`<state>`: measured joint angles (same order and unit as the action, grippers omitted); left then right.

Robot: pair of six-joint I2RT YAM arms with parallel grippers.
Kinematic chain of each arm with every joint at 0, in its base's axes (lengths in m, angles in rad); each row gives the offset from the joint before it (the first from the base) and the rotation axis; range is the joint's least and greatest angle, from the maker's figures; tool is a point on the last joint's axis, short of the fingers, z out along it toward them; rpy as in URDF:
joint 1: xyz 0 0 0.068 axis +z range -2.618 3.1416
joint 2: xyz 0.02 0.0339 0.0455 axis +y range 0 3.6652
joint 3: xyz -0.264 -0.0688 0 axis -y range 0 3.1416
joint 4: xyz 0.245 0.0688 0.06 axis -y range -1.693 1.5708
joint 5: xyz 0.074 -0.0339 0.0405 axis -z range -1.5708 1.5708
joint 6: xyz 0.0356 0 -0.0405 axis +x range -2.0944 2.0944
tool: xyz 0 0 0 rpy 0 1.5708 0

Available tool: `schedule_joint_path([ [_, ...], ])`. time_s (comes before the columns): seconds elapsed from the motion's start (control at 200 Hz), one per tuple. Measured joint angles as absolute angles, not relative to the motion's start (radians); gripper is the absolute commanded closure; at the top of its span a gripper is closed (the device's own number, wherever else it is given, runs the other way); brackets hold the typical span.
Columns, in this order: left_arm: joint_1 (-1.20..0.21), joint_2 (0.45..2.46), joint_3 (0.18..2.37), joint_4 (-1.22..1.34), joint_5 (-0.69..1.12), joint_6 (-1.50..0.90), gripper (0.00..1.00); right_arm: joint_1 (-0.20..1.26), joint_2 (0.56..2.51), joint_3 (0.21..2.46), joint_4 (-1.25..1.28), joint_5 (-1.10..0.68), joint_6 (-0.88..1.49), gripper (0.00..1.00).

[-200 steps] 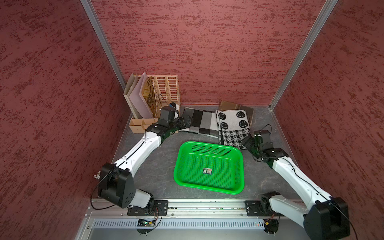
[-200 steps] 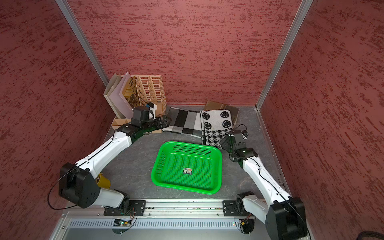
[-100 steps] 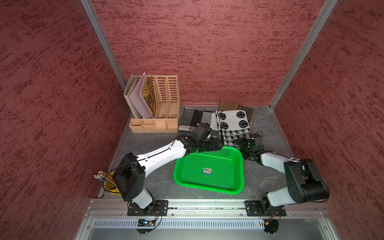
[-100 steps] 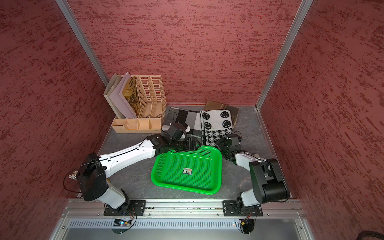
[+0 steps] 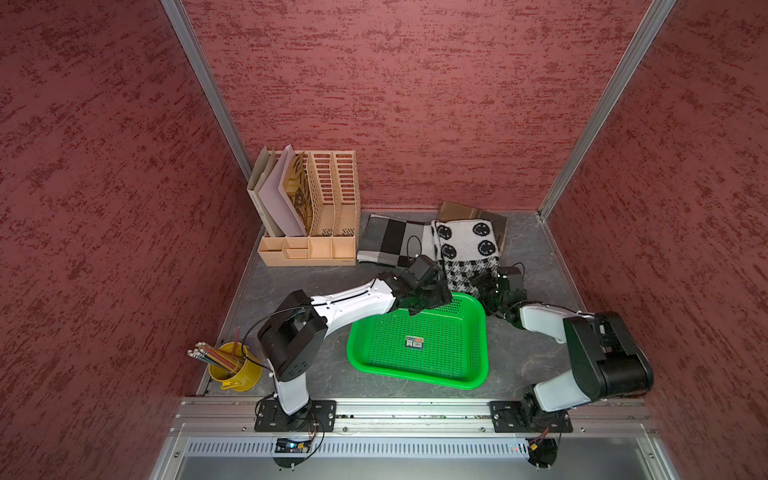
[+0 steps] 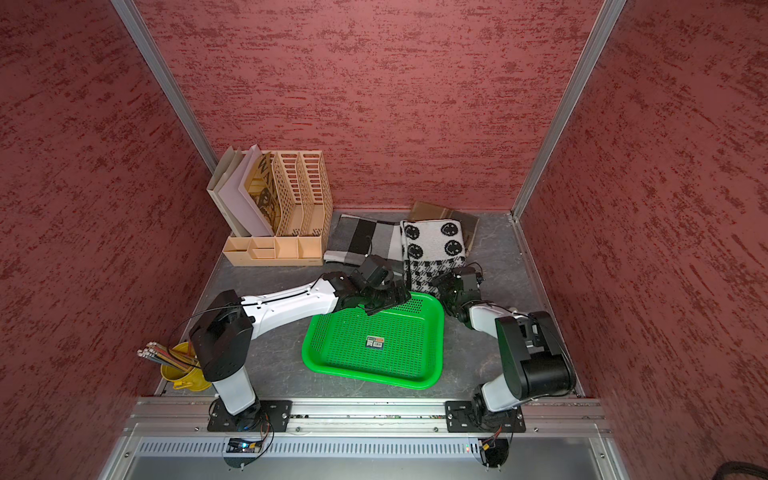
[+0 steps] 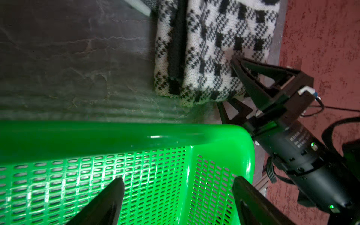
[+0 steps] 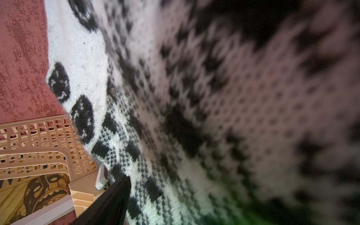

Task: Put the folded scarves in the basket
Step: Pick up the scarf at the center of the board.

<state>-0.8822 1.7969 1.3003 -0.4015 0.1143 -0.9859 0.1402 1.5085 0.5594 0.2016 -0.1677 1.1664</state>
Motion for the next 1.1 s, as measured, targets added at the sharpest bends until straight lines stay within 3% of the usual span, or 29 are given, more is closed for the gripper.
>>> schedule_joint_path([
  [0.285, -0.823, 1.720, 1.145, -0.419, 0.006, -1.013, 0.13, 0.140, 1.507, 0.562, 0.186, -0.140, 1.182, 0.19],
  [0.441, -0.721, 1.607, 1.042, -0.463, -0.038, -0.986, 0.12, 0.140, 1.585, 0.562, 0.314, -0.143, 1.218, 0.41],
  [0.591, -0.703, 1.549, 1.047, -0.491, -0.086, -0.941, 0.13, 0.140, 1.650, 0.562, 0.399, -0.152, 1.252, 0.73],
  [0.856, -0.719, 1.538, 1.124, -0.522, -0.122, -0.885, 0.13, 0.142, 1.549, 0.564, 0.284, -0.126, 1.245, 1.00],
  [1.102, -0.730, 1.568, 1.232, -0.523, -0.117, -0.834, 0.12, 0.142, 1.454, 0.739, 0.039, -0.123, 1.180, 1.00],
])
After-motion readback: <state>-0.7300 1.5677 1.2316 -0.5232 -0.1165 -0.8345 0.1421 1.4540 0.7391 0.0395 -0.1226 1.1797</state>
